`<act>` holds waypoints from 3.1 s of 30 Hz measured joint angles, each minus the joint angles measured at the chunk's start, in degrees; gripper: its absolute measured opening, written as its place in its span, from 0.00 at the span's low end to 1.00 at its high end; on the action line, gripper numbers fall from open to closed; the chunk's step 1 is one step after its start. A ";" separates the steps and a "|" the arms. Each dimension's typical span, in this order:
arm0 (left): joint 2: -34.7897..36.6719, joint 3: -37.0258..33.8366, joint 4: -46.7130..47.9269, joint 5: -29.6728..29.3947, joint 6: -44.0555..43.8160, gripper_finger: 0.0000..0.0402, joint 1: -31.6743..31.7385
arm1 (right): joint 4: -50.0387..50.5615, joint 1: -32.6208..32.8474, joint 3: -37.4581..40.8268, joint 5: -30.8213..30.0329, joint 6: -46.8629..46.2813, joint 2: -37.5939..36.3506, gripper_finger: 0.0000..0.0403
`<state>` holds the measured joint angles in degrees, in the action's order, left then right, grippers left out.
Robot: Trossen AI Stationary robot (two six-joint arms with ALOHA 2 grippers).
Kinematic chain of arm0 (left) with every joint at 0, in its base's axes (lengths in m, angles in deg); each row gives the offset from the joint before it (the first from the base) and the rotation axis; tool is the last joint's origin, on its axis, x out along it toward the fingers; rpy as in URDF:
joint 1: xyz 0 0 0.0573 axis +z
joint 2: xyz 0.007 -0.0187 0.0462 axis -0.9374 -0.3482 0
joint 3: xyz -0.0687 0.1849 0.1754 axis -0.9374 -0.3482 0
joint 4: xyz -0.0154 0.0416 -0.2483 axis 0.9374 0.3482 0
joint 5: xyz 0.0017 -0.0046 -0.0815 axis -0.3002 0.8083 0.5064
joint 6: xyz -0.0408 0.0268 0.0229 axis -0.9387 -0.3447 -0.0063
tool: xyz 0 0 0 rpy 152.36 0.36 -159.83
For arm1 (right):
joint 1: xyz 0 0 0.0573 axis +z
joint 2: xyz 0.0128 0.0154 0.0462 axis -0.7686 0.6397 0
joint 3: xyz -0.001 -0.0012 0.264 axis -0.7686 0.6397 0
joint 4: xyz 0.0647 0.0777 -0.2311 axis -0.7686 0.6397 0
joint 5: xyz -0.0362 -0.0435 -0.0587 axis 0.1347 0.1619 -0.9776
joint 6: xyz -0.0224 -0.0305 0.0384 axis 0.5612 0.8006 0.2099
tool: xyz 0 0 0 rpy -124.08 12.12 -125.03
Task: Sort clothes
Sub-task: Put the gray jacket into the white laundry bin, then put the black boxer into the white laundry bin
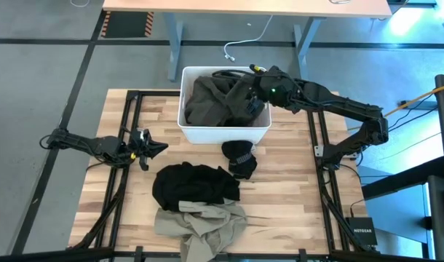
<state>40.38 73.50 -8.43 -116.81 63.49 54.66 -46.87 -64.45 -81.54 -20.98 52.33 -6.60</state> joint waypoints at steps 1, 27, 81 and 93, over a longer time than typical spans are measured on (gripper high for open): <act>0.00 0.00 0.00 0.01 -0.11 0.01 0.00 | -0.08 -0.01 0.00 0.30 0.00 0.00 0.68; -0.01 -0.09 -0.39 0.99 1.20 0.00 0.00 | -4.74 8.41 0.00 -2.22 5.88 0.01 0.68; 0.00 0.02 0.16 2.70 1.45 0.00 -1.67 | 3.57 22.75 -0.07 5.29 5.64 -1.05 0.68; -0.02 0.02 0.20 2.61 -0.35 0.00 -3.38 | 2.41 34.56 19.95 -1.97 -13.19 -0.96 0.68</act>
<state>40.36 73.52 -8.24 -114.20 63.13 51.28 -44.46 -29.88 -61.60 -22.95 39.14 -7.56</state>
